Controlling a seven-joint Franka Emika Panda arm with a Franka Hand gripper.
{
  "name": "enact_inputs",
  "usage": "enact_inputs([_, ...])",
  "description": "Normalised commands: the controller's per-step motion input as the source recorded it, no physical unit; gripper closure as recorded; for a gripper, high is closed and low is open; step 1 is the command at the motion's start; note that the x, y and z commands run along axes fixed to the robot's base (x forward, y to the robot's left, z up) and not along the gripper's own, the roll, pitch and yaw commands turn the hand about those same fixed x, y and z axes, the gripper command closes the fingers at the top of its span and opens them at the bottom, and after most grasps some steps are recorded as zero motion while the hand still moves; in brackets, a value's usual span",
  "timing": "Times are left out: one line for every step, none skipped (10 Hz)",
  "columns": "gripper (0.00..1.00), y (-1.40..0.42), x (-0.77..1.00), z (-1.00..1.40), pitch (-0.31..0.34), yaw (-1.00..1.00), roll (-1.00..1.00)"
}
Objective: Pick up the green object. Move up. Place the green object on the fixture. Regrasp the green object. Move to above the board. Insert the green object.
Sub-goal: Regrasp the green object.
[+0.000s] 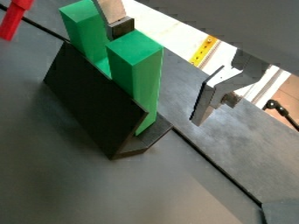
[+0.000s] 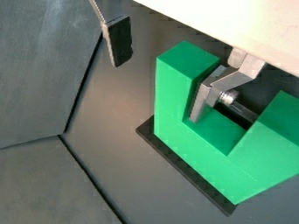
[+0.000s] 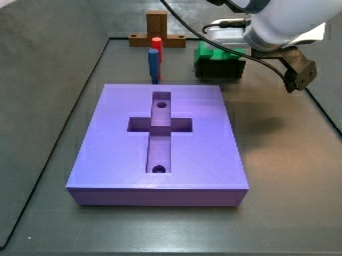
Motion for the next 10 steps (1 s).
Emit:
enact_inputs([0.0,0.0,-0.08,-0.13,0.0,0.0,0.14])
enact_inputs([0.0,0.0,-0.05,-0.22,-0.051,0.0,0.0])
enact_inputs([0.0,0.0,0.0,-0.25,-0.06,0.0,-0.02])
enact_inputs([0.0,0.0,0.0,-0.08,-0.023,0.0,-0.03])
enact_inputs([0.0,0.0,0.0,0.0,0.011,0.0,0.11])
enact_inputs([0.0,0.0,0.01,0.0,0.0,0.0,0.01])
enact_inputs([0.0,0.0,0.04,0.0,0.034,0.0,0.0])
enact_inputs([0.0,0.0,0.0,0.0,0.0,0.0,0.0])
enact_inputs([1.0,0.0,0.0,0.0,0.0,0.0,0.0])
enact_inputs([1.0,0.0,0.0,0.0,0.0,0.0,0.0])
